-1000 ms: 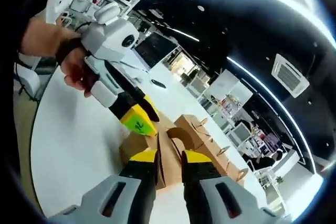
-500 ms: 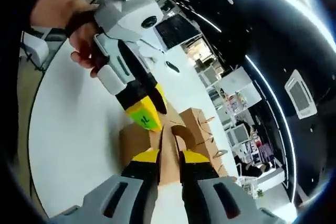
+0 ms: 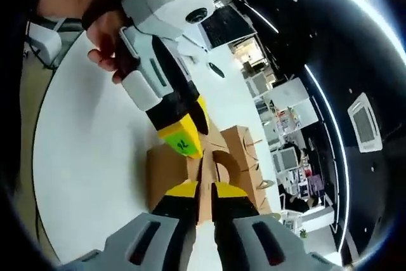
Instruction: Pick up one paper box from the group, open the paper box, and remove the item inside
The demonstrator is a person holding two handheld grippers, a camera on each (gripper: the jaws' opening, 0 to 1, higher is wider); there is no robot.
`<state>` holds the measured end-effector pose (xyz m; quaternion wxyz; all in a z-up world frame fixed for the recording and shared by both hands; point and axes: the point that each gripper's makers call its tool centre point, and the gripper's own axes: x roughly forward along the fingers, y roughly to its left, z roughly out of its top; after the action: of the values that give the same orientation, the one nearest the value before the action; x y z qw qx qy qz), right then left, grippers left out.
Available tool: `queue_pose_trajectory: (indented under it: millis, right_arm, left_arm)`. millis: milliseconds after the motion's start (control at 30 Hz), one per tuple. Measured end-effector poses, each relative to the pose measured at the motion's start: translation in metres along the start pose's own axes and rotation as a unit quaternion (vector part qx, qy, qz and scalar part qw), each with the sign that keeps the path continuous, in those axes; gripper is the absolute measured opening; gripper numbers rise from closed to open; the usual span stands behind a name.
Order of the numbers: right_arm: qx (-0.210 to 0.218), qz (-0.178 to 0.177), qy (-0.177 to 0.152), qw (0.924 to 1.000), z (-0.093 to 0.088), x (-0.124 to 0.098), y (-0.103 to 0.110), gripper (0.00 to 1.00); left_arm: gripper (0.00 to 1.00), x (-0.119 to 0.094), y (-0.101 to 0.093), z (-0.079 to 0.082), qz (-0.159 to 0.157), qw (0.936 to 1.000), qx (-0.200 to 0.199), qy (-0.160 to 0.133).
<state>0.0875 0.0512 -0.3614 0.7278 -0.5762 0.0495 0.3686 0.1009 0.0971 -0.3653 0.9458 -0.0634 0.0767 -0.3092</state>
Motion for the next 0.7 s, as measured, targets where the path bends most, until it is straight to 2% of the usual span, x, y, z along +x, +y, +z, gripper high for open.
queue_pose_trajectory:
  millis: [233, 467, 700]
  right_arm:
    - [-0.012, -0.017, 0.006, 0.9998, -0.0009, 0.0018, 0.0014, 0.03]
    - [0.003, -0.036, 0.011, 0.9993, -0.0026, 0.0027, -0.001, 0.03]
    - [0.057, -0.051, -0.01, 0.997, -0.0037, 0.0013, -0.0041, 0.03]
  left_arm:
    - [0.3, 0.001, -0.0003, 0.0002, 0.0, 1.0, -0.004, -0.002]
    - [0.3, 0.0016, -0.0002, -0.0001, 0.0, 1.0, -0.004, -0.002]
    - [0.3, 0.0017, 0.0003, -0.0002, 0.0, 1.0, -0.004, -0.004]
